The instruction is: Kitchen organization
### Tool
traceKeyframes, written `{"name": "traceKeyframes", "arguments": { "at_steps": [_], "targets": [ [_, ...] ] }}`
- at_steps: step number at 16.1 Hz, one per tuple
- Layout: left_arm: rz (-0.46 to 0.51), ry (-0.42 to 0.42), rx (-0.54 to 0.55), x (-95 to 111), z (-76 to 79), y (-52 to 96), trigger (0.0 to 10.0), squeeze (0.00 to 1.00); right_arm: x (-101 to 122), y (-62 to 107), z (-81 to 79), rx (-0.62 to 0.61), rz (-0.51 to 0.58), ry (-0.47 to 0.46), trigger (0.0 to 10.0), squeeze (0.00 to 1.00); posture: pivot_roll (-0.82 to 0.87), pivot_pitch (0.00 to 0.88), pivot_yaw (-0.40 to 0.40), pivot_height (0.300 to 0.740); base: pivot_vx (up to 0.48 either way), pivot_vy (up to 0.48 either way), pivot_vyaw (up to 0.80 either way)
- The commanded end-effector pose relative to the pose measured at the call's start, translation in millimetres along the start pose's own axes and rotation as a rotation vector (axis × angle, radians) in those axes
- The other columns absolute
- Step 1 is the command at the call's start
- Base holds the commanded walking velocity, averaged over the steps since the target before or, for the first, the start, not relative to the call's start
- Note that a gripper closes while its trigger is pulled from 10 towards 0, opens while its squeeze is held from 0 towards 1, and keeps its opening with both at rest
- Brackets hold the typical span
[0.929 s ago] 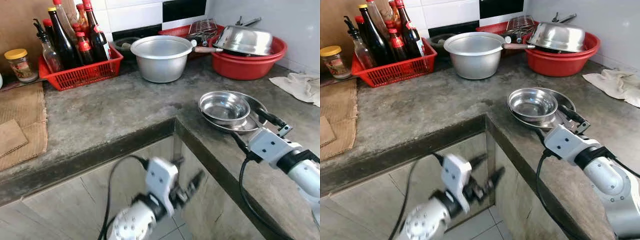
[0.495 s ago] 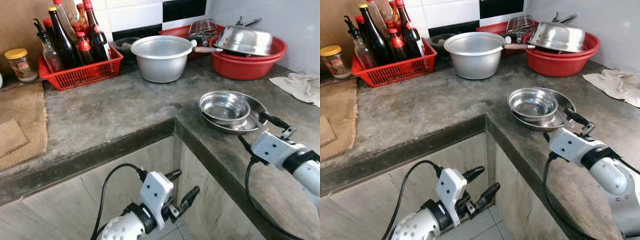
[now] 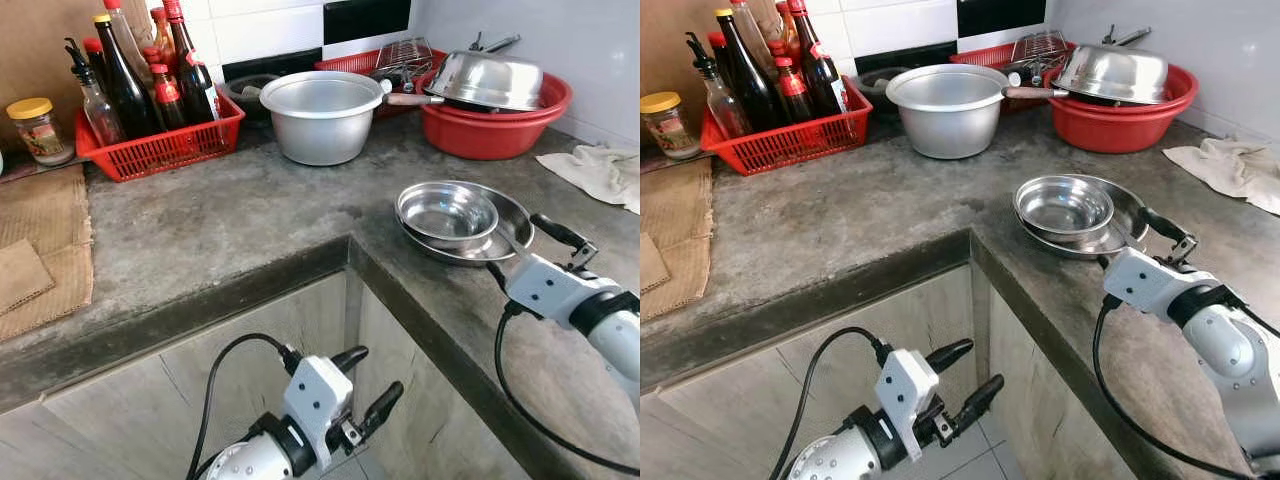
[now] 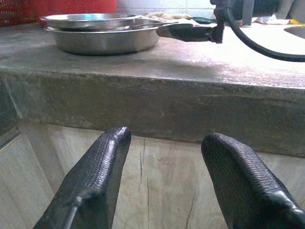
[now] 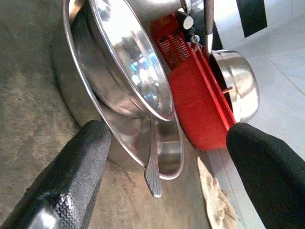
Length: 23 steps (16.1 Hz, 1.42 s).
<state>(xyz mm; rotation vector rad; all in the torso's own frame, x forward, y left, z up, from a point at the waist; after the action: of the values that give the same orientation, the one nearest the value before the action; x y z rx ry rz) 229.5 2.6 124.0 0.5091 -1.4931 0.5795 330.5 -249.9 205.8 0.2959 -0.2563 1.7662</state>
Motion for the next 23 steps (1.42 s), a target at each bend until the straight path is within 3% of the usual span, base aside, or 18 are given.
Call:
{"name": "traceKeyframes", "arguments": {
  "at_steps": [1,10,13,15,16,18,19,23],
  "targets": [
    [-0.005,-0.011,0.006,-2.3,-0.7,0.4,10.0,0.0,1.4,-1.7,3.2,-0.005,0.013,0.019,10.0,0.0,0.08,0.097,0.0,0.74,0.0,0.0,0.0],
    [0.005,-0.029,0.017,-1.7,-1.1,-1.0,10.0,0.0,-11.7,-2.5,-3.3,0.04,-0.025,0.108,10.0,0.0,0.07,0.103,-0.004,0.74,0.0,0.0,0.0],
    [0.006,-0.034,0.017,-1.7,-0.7,-0.6,10.0,0.0,-12.3,-3.7,1.1,0.016,-0.029,0.117,10.0,0.0,0.07,0.099,-0.005,0.74,0.0,0.0,0.0],
    [0.007,-0.034,0.017,-1.5,-0.7,-0.5,10.0,0.0,-12.3,-4.5,3.8,0.008,-0.026,0.125,3.8,0.0,0.07,0.098,-0.002,0.74,0.0,0.0,0.0],
    [0.007,-0.035,0.017,-1.5,-0.4,-0.5,10.0,0.0,-12.3,-4.2,4.0,0.006,-0.026,0.125,0.0,0.0,0.07,0.098,-0.004,0.74,0.0,0.0,0.0],
    [0.006,-0.035,0.016,-1.7,-0.2,-0.5,10.0,0.0,-11.9,-3.7,4.2,0.001,-0.023,0.127,0.4,0.0,0.07,0.096,-0.001,0.74,0.0,0.0,0.0],
    [0.004,-0.035,0.017,-2.4,-0.1,-0.3,10.0,0.0,-11.6,-3.3,4.0,-0.001,-0.022,0.126,10.0,0.0,0.07,0.094,0.002,0.74,0.0,0.0,0.0],
    [0.003,-0.037,0.016,-2.3,-0.1,-0.5,10.0,0.0,-10.8,-4.2,5.8,-0.006,-0.016,0.135,10.0,0.0,0.07,0.093,0.0,0.74,0.0,0.0,0.0]
  ]
}}
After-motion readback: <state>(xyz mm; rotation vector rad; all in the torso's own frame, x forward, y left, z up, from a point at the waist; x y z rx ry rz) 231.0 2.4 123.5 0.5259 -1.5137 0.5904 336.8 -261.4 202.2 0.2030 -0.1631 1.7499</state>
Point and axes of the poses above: a point about 5 cm out from each wrist's last joint towards the gripper, its own y axis pointing back from the gripper into the wrist, its own x axis along the axis of the wrist's last joint, z = x × y, the point moved 6 cm from there along -y, pointing out of the wrist towards the gripper, and after that the axes turned 7 degrees about y, right-handed, at the moved point
